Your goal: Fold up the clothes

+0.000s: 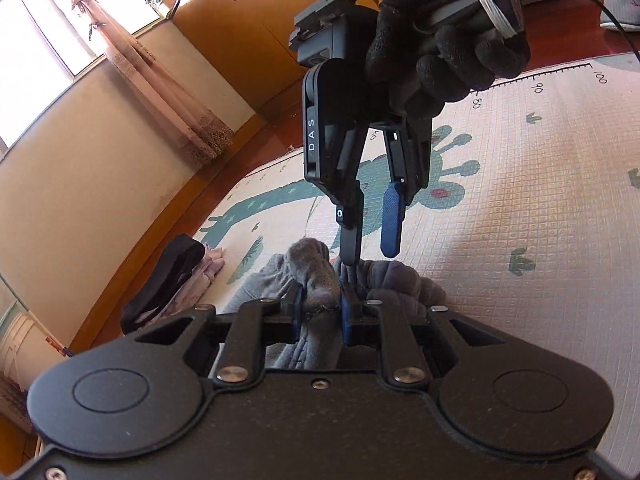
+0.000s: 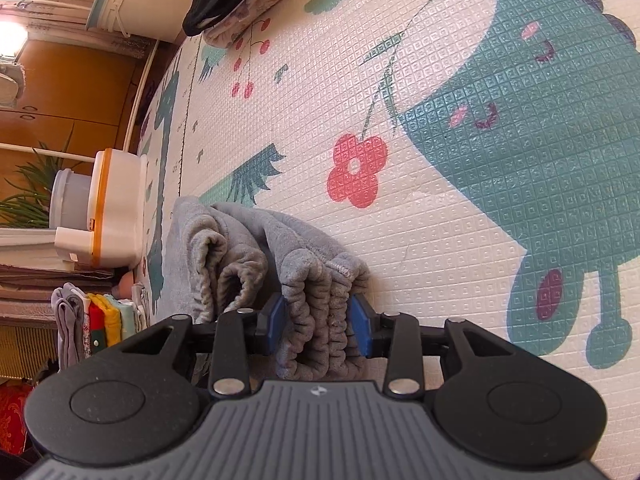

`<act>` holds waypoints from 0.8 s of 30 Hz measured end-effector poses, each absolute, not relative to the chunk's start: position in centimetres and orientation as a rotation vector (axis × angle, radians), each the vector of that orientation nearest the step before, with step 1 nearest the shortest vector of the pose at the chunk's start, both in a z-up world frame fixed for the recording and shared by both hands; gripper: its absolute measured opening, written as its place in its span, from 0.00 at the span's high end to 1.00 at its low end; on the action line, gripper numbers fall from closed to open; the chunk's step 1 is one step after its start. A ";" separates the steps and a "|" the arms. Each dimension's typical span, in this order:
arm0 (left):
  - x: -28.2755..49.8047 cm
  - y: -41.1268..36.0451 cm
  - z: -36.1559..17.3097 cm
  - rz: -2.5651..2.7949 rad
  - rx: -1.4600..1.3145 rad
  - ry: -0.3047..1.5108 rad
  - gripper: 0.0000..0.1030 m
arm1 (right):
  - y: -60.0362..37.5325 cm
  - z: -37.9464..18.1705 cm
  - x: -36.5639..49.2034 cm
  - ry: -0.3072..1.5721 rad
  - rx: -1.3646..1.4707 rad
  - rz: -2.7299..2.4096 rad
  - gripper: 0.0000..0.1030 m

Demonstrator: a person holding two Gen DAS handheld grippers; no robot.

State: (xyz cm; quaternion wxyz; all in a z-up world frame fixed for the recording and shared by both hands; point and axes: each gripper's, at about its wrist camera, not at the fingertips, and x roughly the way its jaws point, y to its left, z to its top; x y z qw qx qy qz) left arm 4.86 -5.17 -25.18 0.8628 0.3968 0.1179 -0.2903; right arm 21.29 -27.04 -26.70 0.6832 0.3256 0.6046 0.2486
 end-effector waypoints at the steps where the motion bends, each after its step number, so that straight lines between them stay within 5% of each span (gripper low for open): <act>1: 5.0 -5.6 -25.6 -0.594 0.835 0.244 0.85 | -27.3 -26.7 21.3 1.350 0.735 0.549 0.63; 6: 4.8 -6.3 -25.9 -0.644 0.768 0.322 0.77 | -27.7 -25.9 21.6 1.289 0.698 0.511 0.63; 7: 4.5 -5.6 -25.2 -0.661 0.741 0.315 0.57 | -27.5 -25.4 21.7 1.266 0.668 0.517 0.63; 9: 4.0 -3.9 -23.5 -0.654 0.667 0.300 0.40 | -26.4 -24.1 21.8 1.210 0.582 0.553 0.63; 13: 3.7 0.7 -22.3 -0.529 0.648 0.339 0.37 | -22.2 -20.0 20.7 0.997 0.213 0.750 0.61; 17: 4.3 4.8 -23.2 -0.377 0.675 0.401 0.37 | -17.5 -16.6 16.0 0.729 -0.284 1.017 0.49; 24: 3.7 5.9 -26.6 -0.401 0.883 0.389 0.34 | -13.4 -19.0 10.8 0.644 -0.834 1.110 0.46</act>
